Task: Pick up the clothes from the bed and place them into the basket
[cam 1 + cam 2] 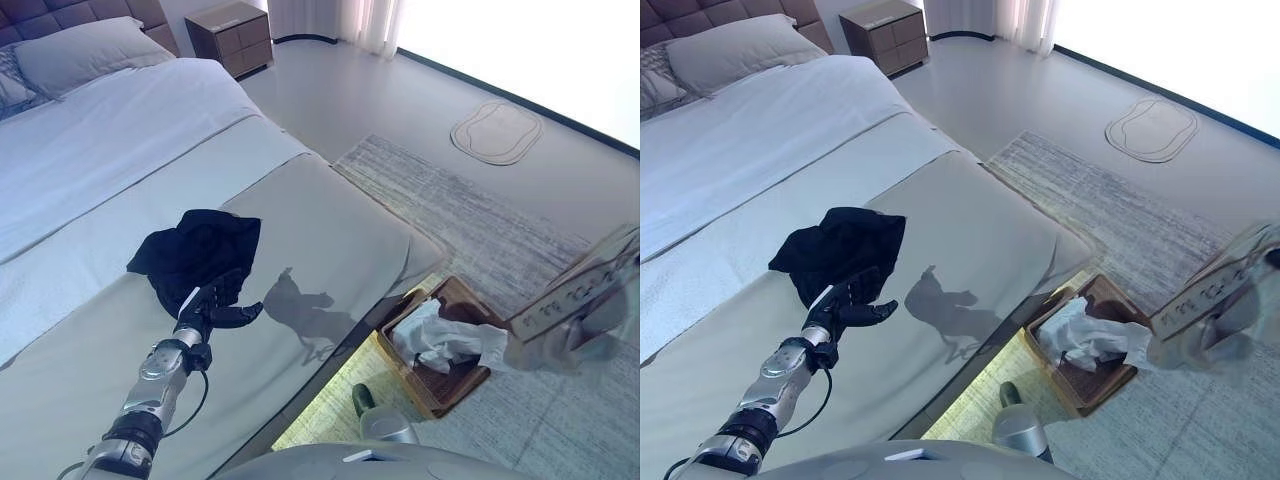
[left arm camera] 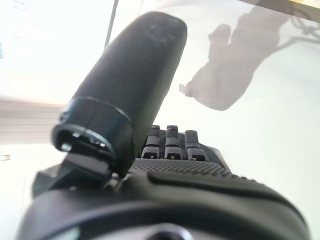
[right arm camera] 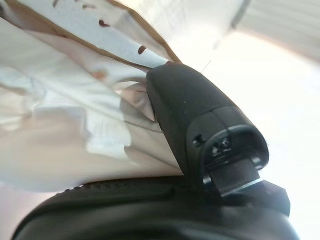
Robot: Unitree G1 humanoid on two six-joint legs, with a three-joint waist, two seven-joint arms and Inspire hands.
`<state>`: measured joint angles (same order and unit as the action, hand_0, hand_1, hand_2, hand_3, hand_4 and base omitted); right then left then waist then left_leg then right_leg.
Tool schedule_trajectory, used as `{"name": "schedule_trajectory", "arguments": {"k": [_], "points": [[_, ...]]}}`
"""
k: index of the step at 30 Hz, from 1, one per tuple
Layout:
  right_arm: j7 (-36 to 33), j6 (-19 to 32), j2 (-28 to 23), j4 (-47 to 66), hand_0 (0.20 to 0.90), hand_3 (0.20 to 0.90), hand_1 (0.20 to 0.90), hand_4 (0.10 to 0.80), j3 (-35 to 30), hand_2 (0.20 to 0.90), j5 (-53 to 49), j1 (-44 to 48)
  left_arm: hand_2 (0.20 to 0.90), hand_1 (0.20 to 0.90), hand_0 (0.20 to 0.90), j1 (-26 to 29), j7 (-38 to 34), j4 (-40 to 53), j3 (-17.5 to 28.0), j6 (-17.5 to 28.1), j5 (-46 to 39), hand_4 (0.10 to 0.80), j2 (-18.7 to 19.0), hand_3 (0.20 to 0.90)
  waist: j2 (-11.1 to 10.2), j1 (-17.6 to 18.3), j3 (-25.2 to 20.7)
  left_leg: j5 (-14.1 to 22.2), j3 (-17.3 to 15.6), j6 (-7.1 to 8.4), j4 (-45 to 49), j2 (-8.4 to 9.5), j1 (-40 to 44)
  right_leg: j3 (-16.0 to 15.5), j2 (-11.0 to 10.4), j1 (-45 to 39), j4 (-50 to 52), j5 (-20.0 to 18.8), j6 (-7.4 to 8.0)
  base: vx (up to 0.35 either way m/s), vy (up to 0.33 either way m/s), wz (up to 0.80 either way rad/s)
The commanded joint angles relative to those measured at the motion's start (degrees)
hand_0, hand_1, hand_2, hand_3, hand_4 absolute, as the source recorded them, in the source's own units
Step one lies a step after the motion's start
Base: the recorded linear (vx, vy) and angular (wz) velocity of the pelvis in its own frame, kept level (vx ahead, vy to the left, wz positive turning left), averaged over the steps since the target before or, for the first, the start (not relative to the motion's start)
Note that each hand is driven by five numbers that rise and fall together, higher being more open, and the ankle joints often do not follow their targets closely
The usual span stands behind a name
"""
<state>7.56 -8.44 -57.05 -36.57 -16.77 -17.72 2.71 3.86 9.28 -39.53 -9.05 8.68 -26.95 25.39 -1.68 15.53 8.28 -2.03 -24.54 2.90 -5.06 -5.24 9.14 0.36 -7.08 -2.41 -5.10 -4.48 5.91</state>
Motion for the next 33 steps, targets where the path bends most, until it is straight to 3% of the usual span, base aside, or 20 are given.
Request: {"name": "schedule_trajectory", "arguments": {"k": [1,14,22,33], "points": [[-1.8,6.1,-4.2,-0.7,0.3,0.2,0.3,0.1,-0.9,0.3,0.9,8.3,0.9,0.9,0.9,4.4,0.3,1.8,1.2,2.8,0.6,0.8,2.6,0.9,-1.1,-3.0,-2.2,9.3,2.3,-0.66,7.0,-1.36,1.5,-3.6,1.4,4.1,5.2,1.0,1.36,-0.026,-0.017,0.06],[-1.1,6.3,2.6,-2.8,0.3,0.2,0.3,0.1,3.7,0.3,3.1,8.4,0.9,0.9,0.9,4.8,0.5,4.3,0.1,0.9,1.0,0.8,2.0,0.9,0.1,-4.5,-1.3,8.6,3.0,-0.55,6.3,-0.77,1.1,-5.3,0.8,4.0,5.2,0.9,1.58,-0.022,-0.016,0.08],[-1.5,6.6,6.1,-9.7,0.3,0.2,0.3,0.1,5.5,0.3,5.8,7.7,0.9,0.9,0.9,4.9,0.0,5.5,0.4,0.3,0.9,0.8,2.7,0.9,0.6,-5.6,-0.5,8.6,3.5,-0.77,6.3,-0.65,1.3,-6.3,0.4,3.4,5.1,1.0,1.71,-0.004,-0.026,0.05],[-4.4,5.0,7.8,-15.0,0.3,0.2,0.3,0.1,5.5,0.3,6.7,8.3,0.9,0.9,0.9,4.6,0.8,6.6,0.1,0.3,0.4,0.8,3.3,0.9,1.4,-6.5,0.0,8.4,3.9,-0.86,6.1,-0.34,1.1,-6.9,0.0,3.4,5.0,0.9,1.69,-0.001,-0.007,0.04]]}}
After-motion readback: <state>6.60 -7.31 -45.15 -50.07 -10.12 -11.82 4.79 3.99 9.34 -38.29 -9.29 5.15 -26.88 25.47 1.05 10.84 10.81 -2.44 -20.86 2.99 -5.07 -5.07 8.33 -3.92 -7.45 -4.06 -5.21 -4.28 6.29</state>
